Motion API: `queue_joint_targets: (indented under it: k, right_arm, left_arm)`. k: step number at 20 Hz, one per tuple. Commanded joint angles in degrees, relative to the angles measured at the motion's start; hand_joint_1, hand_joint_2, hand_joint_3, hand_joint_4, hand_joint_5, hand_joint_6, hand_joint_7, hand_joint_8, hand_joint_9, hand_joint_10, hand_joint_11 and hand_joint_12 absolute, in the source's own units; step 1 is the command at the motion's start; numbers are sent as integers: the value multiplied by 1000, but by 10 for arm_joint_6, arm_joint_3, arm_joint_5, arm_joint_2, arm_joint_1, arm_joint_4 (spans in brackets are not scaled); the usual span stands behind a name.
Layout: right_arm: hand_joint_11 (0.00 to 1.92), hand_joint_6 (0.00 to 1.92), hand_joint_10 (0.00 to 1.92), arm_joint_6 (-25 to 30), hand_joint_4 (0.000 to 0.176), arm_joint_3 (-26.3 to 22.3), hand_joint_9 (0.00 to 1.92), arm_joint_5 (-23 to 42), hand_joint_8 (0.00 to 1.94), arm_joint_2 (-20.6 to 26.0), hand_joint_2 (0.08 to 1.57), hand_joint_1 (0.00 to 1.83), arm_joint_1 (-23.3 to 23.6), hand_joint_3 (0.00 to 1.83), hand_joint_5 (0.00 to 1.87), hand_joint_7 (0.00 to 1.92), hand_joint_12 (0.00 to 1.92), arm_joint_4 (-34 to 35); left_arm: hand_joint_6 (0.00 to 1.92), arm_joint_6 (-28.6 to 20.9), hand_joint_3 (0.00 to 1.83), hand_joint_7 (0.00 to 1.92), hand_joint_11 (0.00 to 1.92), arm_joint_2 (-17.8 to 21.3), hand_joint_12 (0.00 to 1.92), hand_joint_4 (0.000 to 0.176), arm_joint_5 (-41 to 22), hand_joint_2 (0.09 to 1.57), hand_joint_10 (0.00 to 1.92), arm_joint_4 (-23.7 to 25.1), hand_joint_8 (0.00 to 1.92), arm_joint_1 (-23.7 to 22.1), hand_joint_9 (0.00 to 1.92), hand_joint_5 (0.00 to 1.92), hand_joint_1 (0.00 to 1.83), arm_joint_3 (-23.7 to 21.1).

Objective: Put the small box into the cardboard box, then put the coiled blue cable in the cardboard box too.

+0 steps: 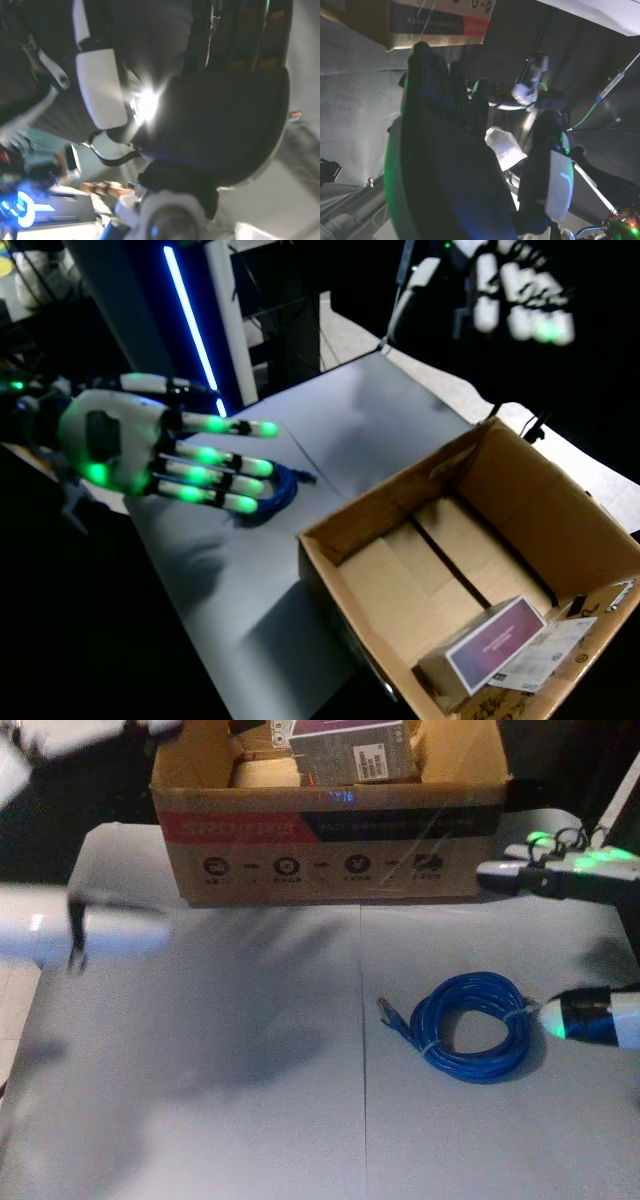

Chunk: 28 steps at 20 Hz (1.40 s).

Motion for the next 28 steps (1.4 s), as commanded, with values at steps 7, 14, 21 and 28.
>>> queue_joint_targets:
  k: [7, 14, 21, 28]
  right_arm:
    - [0, 0, 0, 4, 176, 3, 0, 74, 0, -28, 895, 646, 9, 0, 159, 37, 0, -1]
    - [0, 3, 0, 4, 176, 26, 0, 46, 0, -72, 865, 602, 21, 0, 135, 0, 0, -7]
    - [0, 0, 0, 4, 176, 59, 0, -25, 0, -112, 795, 758, 26, 0, 28, 0, 0, -13]
    - [0, 2, 0, 4, 176, 86, 0, -134, 0, -124, 801, 797, 84, 0, 5, 0, 0, -78]
  left_arm:
    - [1, -4, 0, 179, 68, -8, 402, 157, -152, 800, 13, -38, 2, 89, 181, 222, 726, -44]
    - [0, -5, 0, 153, 149, -25, 114, 151, -153, 811, 0, -51, 0, 95, 157, 199, 730, -43]
    - [1, -6, 4, 161, 212, -32, 56, 155, -153, 840, 3, -51, 2, 96, 180, 214, 698, -43]
    - [3, -16, 0, 174, 227, -33, 40, 162, -164, 845, 5, -53, 1, 107, 200, 234, 700, -43]
